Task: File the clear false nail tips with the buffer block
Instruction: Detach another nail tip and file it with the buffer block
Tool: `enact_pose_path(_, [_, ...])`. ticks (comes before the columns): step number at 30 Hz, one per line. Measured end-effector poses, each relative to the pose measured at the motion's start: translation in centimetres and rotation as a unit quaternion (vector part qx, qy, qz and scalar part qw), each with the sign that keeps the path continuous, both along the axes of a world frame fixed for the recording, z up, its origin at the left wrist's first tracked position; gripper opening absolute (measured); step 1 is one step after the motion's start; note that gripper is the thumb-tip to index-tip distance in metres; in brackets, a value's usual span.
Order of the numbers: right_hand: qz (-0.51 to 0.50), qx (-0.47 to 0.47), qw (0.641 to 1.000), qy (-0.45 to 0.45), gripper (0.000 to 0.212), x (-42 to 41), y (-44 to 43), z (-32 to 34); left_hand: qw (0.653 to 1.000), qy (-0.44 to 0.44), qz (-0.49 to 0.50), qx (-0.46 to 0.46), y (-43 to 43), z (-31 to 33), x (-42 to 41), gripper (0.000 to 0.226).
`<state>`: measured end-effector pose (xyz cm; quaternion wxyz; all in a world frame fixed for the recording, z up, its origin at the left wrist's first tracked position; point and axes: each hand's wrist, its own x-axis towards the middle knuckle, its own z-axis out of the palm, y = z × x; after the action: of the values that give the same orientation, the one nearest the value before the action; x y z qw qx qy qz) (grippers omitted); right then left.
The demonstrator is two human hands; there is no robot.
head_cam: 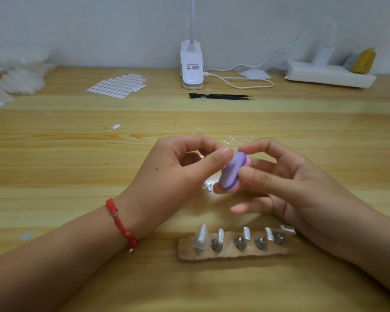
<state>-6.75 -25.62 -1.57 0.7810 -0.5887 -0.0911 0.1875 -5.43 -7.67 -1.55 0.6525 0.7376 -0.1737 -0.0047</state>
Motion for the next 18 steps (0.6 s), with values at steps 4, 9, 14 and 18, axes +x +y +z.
enact_pose_path(4, [0.013,0.004,1.000,-0.001,0.025,0.13,-0.06,-0.04,1.000,0.005,0.015,-0.011,-0.01,0.04,-0.01,0.020])
enact_pose_path(9, [-0.008,0.012,1.000,0.005,0.027,0.25,-0.06,-0.17,1.000,0.013,0.011,0.005,-0.10,-0.10,0.10,0.019])
enact_pose_path(14, [0.004,-0.003,1.000,-0.008,0.034,0.27,0.07,-0.26,1.000,0.014,0.023,0.007,-0.07,-0.22,0.21,0.022])
enact_pose_path(18, [-0.005,0.008,1.000,0.000,0.034,0.27,-0.01,-0.29,1.000,0.015,0.023,0.005,-0.12,-0.19,0.23,0.021])
